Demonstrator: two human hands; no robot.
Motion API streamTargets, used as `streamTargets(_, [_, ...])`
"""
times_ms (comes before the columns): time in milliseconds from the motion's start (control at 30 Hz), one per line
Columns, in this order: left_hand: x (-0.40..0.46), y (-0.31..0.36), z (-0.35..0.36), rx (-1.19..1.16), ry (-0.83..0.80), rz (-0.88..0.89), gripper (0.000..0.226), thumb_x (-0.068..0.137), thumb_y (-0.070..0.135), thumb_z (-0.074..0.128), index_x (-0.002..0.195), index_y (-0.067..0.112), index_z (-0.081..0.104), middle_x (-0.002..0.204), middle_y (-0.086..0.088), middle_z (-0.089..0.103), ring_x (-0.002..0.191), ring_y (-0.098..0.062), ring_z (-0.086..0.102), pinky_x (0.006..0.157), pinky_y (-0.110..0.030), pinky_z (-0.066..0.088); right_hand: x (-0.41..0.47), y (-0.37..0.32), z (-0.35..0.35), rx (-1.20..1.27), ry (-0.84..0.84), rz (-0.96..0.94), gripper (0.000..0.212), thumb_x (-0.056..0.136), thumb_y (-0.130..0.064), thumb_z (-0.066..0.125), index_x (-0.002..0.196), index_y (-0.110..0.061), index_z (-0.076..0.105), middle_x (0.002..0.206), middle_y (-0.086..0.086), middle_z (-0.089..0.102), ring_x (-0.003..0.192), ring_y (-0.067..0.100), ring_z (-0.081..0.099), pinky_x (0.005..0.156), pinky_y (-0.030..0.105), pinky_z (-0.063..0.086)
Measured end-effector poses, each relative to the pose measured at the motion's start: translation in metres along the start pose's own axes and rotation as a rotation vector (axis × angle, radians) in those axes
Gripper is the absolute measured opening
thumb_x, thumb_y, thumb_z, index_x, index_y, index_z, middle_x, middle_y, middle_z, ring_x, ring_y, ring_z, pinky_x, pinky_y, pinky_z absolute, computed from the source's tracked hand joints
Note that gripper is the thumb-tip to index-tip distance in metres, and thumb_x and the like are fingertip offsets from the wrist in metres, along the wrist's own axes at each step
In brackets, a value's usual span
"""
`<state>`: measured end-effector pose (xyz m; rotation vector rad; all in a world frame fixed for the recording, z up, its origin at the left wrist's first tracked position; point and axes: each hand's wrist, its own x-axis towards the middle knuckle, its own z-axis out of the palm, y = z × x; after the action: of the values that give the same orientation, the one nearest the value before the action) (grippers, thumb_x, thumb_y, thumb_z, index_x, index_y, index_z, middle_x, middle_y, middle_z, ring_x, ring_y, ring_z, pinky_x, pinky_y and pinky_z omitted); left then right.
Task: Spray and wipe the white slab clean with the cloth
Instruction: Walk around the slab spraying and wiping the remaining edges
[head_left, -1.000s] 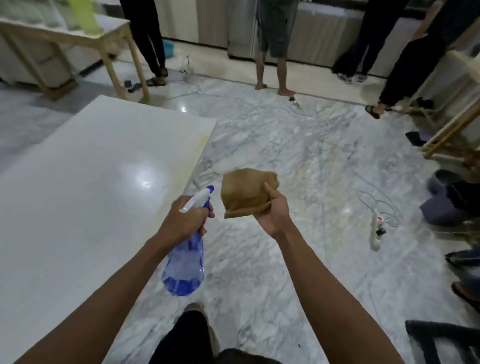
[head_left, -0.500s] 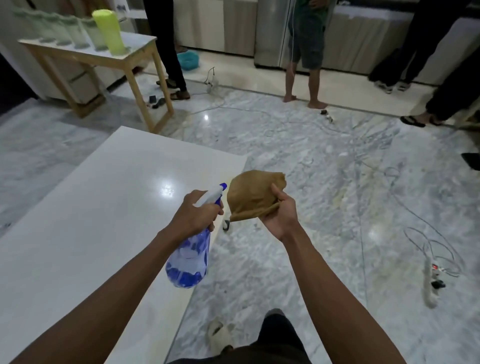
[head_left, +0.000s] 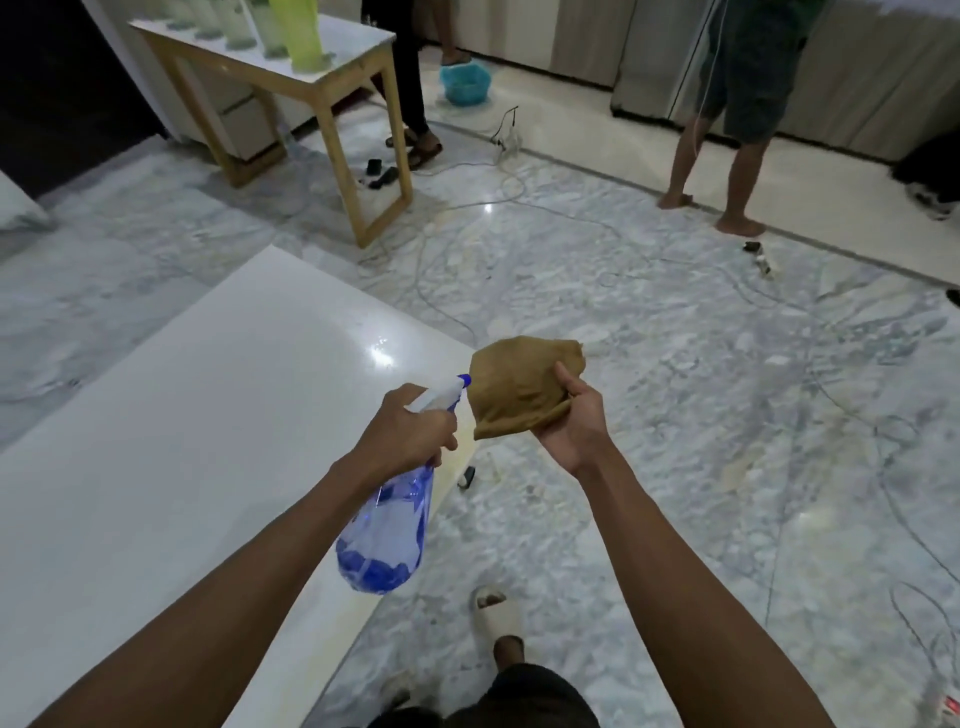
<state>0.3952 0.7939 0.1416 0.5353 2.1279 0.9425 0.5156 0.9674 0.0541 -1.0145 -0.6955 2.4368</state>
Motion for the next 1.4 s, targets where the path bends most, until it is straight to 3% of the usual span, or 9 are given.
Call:
streamTargets(167, [0.044, 0.003, 0.008, 0.041, 0.1, -0.022, 0.025, 0.09, 0.012, 0.055, 0.093, -0.012, 0.063, 0.073, -0.022, 0.066, 0.043, -0.015, 0.063, 0.057, -0.028, 0.049, 0.071, -0.005, -0.036, -0.225, 0.174, 0.062, 0.038, 0.103, -0.032, 0.05, 0.135, -0.011, 0.053, 0.131, 0.013, 0.063, 0.117, 0.032, 0.061, 0.098, 0.051, 0.052])
streamTargets(333, [0.073, -0.008, 0.003, 0.063, 0.147, -0.087, 0.021, 0.09, 0.011, 0.057, 0.095, -0.007, 0.066, 0.07, -0.019, 0.069, 0.042, -0.012, 0.064, 0.06, -0.033, 0.052, 0.13, -0.009, -0.035, -0.927, 0.364, -0.085, 0.044, 0.102, -0.041, 0.047, 0.125, -0.004, 0.056, 0.115, 0.015, 0.063, 0.107, 0.034, 0.061, 0.085, 0.04, 0.052])
streamTargets(433, [0.082, -0.017, -0.002, 0.016, 0.179, -0.119, 0.022, 0.084, 0.015, 0.056, 0.091, -0.002, 0.066, 0.087, -0.027, 0.073, 0.044, -0.015, 0.064, 0.061, -0.035, 0.054, 0.162, -0.007, -0.027, -1.194, 0.18, -0.389, 0.037, 0.103, -0.029, 0.041, 0.132, -0.009, 0.052, 0.12, 0.009, 0.061, 0.112, 0.026, 0.059, 0.092, 0.032, 0.045])
streamTargets(500, [0.086, -0.023, -0.006, -0.005, 0.209, -0.143, 0.016, 0.083, 0.015, 0.057, 0.087, 0.003, 0.068, 0.089, -0.024, 0.075, 0.045, -0.016, 0.064, 0.06, -0.034, 0.055, 0.192, 0.007, -0.027, -1.394, 0.074, -0.557, 0.041, 0.102, -0.026, 0.038, 0.138, -0.012, 0.048, 0.134, 0.014, 0.056, 0.124, 0.031, 0.053, 0.102, 0.045, 0.044])
streamTargets(667, [0.089, -0.044, -0.009, -0.007, 0.27, -0.201, 0.012, 0.089, 0.007, 0.058, 0.09, 0.002, 0.069, 0.091, -0.023, 0.074, 0.042, -0.014, 0.064, 0.059, -0.031, 0.054, 0.242, 0.091, -0.05, -2.124, -0.309, -0.499, 0.059, 0.103, -0.048, 0.025, 0.153, -0.018, 0.035, 0.16, 0.022, 0.024, 0.147, 0.046, 0.021, 0.117, 0.062, 0.016])
streamTargets(933, [0.062, -0.074, -0.025, -0.041, 0.33, -0.243, 0.013, 0.087, 0.006, 0.057, 0.089, 0.0, 0.069, 0.089, -0.023, 0.075, 0.041, -0.015, 0.062, 0.061, -0.032, 0.053, 0.247, 0.109, -0.062, -2.244, -0.206, -0.626, 0.077, 0.099, -0.059, 0.032, 0.155, -0.006, 0.027, 0.159, 0.026, 0.024, 0.146, 0.05, 0.022, 0.115, 0.063, 0.021])
streamTargets(1100, [0.041, -0.094, -0.029, -0.06, 0.352, -0.276, 0.012, 0.088, 0.006, 0.058, 0.089, 0.005, 0.07, 0.084, -0.02, 0.074, 0.041, -0.014, 0.062, 0.061, -0.035, 0.056, 0.247, 0.115, -0.052, -2.14, -0.131, -0.551, 0.063, 0.1, -0.043, 0.029, 0.147, -0.004, 0.043, 0.152, 0.03, 0.036, 0.138, 0.055, 0.033, 0.107, 0.072, 0.026])
streamTargets(1300, [0.032, -0.109, -0.029, -0.041, 0.354, -0.297, 0.015, 0.091, 0.004, 0.057, 0.09, 0.007, 0.071, 0.085, -0.023, 0.075, 0.042, -0.013, 0.062, 0.057, -0.029, 0.055, 0.242, 0.116, -0.053, -2.148, -0.205, -0.61, 0.068, 0.099, -0.04, 0.012, 0.149, -0.002, 0.039, 0.157, 0.027, 0.029, 0.145, 0.055, 0.015, 0.115, 0.07, 0.005])
streamTargets(1400, [0.028, -0.112, -0.029, -0.07, 0.352, -0.3, 0.015, 0.089, 0.004, 0.056, 0.089, 0.008, 0.071, 0.088, -0.021, 0.076, 0.043, -0.014, 0.063, 0.058, -0.03, 0.055, 0.23, 0.128, -0.056, -2.123, -0.205, -0.648, 0.058, 0.1, -0.033, 0.026, 0.143, 0.0, 0.047, 0.152, 0.028, 0.038, 0.14, 0.058, 0.025, 0.109, 0.076, 0.018])
